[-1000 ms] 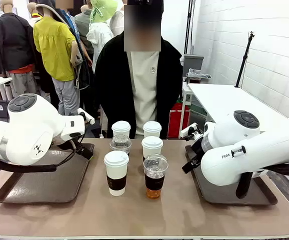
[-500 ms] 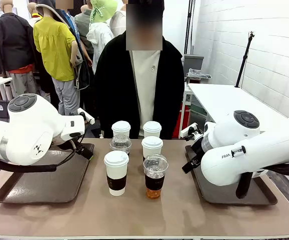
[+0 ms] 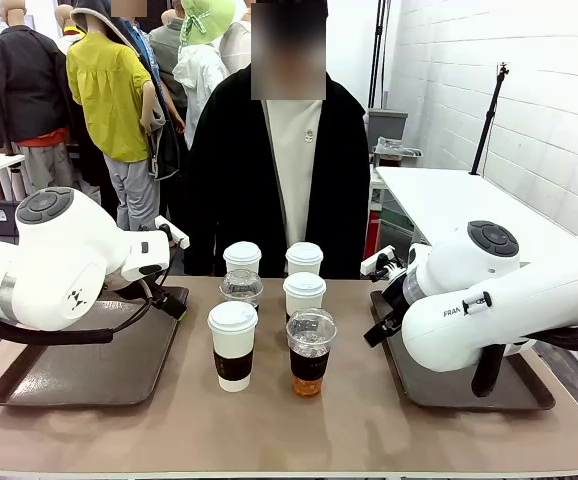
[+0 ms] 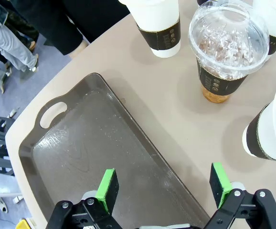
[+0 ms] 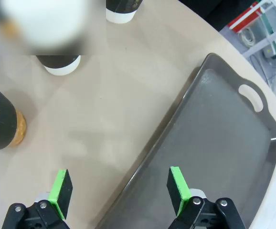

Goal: Distribute the coffee onto the tray.
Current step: Pick up one iced Americano and place it on the right Handle tray.

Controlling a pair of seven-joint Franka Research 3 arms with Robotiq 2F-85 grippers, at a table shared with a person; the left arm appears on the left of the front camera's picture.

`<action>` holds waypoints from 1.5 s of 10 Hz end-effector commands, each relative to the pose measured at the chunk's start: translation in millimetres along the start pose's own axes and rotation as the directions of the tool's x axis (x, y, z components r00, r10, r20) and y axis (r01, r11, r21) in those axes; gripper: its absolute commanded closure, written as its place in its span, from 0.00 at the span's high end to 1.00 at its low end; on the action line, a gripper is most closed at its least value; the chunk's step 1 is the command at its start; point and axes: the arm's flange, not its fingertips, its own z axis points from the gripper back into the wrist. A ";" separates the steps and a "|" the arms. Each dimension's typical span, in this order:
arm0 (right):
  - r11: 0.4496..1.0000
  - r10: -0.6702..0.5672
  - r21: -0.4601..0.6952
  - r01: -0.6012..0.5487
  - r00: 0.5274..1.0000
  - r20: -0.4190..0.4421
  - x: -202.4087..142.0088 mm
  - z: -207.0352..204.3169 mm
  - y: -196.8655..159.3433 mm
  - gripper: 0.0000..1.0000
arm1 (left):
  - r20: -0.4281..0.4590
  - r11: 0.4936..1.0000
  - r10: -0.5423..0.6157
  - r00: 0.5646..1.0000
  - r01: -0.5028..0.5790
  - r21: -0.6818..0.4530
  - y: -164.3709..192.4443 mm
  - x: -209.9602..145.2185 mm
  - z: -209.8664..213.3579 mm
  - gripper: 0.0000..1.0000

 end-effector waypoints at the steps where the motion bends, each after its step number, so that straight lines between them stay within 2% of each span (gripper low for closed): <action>1: 1.000 0.000 0.000 0.000 1.000 0.000 0.0 0.0 0.0 1.00 | 0.003 1.000 0.000 1.000 0.000 0.001 0.2 0.7 1.2 1.00; 3: 1.000 0.001 -0.006 -0.001 1.000 0.004 3.1 0.9 -2.2 1.00 | -0.006 1.000 0.007 1.000 -0.007 0.002 2.3 2.9 4.3 1.00; 10: 0.999 0.033 -0.010 -0.032 0.996 0.085 42.9 86.9 -10.8 1.00 | 0.016 0.997 -0.065 0.998 0.064 0.052 16.0 61.5 82.5 1.00; 12: 0.998 0.062 -0.005 -0.062 0.993 0.101 54.6 113.0 -11.5 1.00 | 0.026 0.995 -0.082 0.996 0.080 0.051 16.3 68.3 92.4 1.00; 15: 0.996 0.076 0.041 -0.081 0.992 0.105 60.5 124.9 -13.4 1.00 | 0.030 0.995 -0.097 0.995 0.096 0.029 20.2 68.3 96.9 1.00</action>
